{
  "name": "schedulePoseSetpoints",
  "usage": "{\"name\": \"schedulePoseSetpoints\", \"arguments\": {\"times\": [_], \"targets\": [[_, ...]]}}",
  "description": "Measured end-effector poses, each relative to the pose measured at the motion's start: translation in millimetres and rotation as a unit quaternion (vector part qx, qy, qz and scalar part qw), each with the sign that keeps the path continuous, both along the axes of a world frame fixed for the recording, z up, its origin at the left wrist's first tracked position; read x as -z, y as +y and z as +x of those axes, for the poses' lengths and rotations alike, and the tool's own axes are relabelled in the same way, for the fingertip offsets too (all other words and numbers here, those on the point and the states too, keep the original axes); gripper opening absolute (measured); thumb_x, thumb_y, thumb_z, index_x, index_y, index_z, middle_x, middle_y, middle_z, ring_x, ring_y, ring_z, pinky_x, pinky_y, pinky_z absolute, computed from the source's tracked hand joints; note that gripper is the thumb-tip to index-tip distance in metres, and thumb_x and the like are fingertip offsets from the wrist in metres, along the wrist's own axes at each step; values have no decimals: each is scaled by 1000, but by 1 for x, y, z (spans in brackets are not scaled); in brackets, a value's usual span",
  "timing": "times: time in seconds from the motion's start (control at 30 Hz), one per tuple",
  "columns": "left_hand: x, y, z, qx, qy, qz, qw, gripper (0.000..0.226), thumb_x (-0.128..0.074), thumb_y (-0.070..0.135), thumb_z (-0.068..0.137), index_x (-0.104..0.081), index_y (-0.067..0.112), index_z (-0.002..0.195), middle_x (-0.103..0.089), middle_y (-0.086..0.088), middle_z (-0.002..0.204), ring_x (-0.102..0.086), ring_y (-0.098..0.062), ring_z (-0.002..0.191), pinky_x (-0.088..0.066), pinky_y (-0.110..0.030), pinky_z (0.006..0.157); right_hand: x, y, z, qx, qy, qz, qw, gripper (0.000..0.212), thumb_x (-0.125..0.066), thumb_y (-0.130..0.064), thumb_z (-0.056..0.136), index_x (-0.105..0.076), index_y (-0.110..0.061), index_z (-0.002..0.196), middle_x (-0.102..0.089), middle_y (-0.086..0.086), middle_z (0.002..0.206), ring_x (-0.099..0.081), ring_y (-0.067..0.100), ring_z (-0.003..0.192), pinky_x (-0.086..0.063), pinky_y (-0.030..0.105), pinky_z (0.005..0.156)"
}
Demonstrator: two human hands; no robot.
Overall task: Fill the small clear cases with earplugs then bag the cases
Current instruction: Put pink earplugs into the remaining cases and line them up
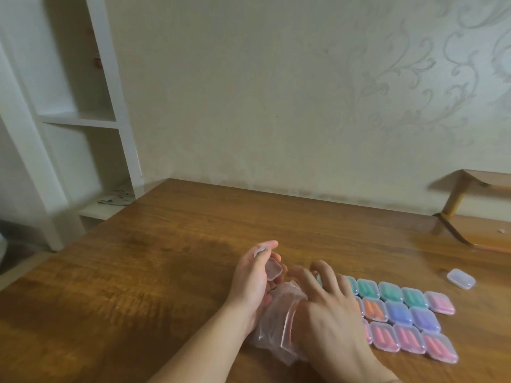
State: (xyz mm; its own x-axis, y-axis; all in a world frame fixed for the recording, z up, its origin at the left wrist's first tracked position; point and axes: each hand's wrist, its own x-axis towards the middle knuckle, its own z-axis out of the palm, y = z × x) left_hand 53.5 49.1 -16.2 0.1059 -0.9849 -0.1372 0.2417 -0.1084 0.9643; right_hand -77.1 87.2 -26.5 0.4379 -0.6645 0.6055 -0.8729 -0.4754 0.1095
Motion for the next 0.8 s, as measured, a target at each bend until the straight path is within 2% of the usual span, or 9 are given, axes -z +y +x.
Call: {"name": "schedulePoseSetpoints", "arguments": {"times": [0.1, 0.17, 0.27, 0.33, 0.37, 0.43, 0.53, 0.67, 0.8], "targets": [[-3, 0, 3, 0, 10, 4, 1000, 23, -49, 28, 102, -71, 31, 106, -68, -10, 105, -65, -24, 90, -51, -38, 74, -16, 8, -23, -103, -44, 48, 992, 19, -58, -49, 79, -71, -38, 69, -62, -20, 120, -52, 16, 111, -51, 29, 69], [-7, 1, 4, 10, 16, 16, 1000, 22, -49, 32, 101, -70, 35, 107, -68, -9, 107, -62, -22, 90, -48, -34, 68, -36, 15, -40, -153, -109, 119, 975, 20, -60, -59, 83, -73, -44, 80, -61, -31, 115, -56, 3, 111, -49, 17, 77], [-12, 4, 5, 34, 18, -2, 999, 22, -50, 35, 99, -71, 37, 107, -67, -5, 104, -61, -19, 90, -44, -34, 70, -68, 25, -50, -176, -289, 228, 913, 26, -66, -59, 76, -77, -36, 80, -73, -21, 89, -67, 1, 86, -49, 12, 73], [-17, 9, 3, 56, 23, -36, 998, 22, -51, 35, 98, -72, 36, 108, -67, -3, 101, -62, -18, 91, -44, -35, 74, -69, 26, -48, -177, -407, 233, 865, 28, -72, -59, 68, -77, -33, 79, -74, -10, 80, -67, 8, 72, -50, 14, 65], [-18, 12, 1, 68, 23, -53, 996, 23, -51, 36, 98, -72, 34, 108, -68, -2, 99, -63, -18, 92, -45, -35, 77, -65, 25, -44, -160, -437, 210, 860, 22, -77, -54, 68, -77, -34, 78, -74, -9, 77, -65, 10, 68, -50, 15, 62], [-17, 16, -3, 93, 7, -75, 993, 26, -49, 38, 98, -73, 34, 108, -69, -1, 98, -65, -19, 97, -50, -37, 87, -54, 21, -33, -108, -425, 131, 889, 8, -81, -37, 71, -74, -38, 75, -70, -16, 75, -62, 8, 68, -44, 11, 60], [-16, 23, -7, 131, -30, -85, 987, 31, -43, 43, 101, -72, 36, 109, -70, 2, 104, -66, -13, 106, -51, -37, 101, -39, 11, -19, -72, -357, 58, 929, 10, -75, -31, 72, -71, -37, 79, -65, -25, 78, -58, 5, 71, -42, 12, 61], [-18, 25, -7, 150, -25, -97, 984, 35, -39, 37, 104, -71, 26, 113, -66, -10, 105, -68, -17, 96, -54, -35, 94, -26, 4, -12, -39, -265, 38, 963, 12, -69, -34, 74, -70, -34, 86, -69, -23, 85, -56, 7, 71, -51, 32, 57], [-17, 24, -6, 149, -14, -97, 984, 35, -38, 33, 104, -68, 20, 116, -62, -20, 104, -66, -22, 90, -55, -34, 87, -24, 4, -10, -35, -228, 38, 972, 7, -71, -32, 76, -70, -34, 83, -69, -22, 82, -54, 8, 70, -49, 34, 55]]}}
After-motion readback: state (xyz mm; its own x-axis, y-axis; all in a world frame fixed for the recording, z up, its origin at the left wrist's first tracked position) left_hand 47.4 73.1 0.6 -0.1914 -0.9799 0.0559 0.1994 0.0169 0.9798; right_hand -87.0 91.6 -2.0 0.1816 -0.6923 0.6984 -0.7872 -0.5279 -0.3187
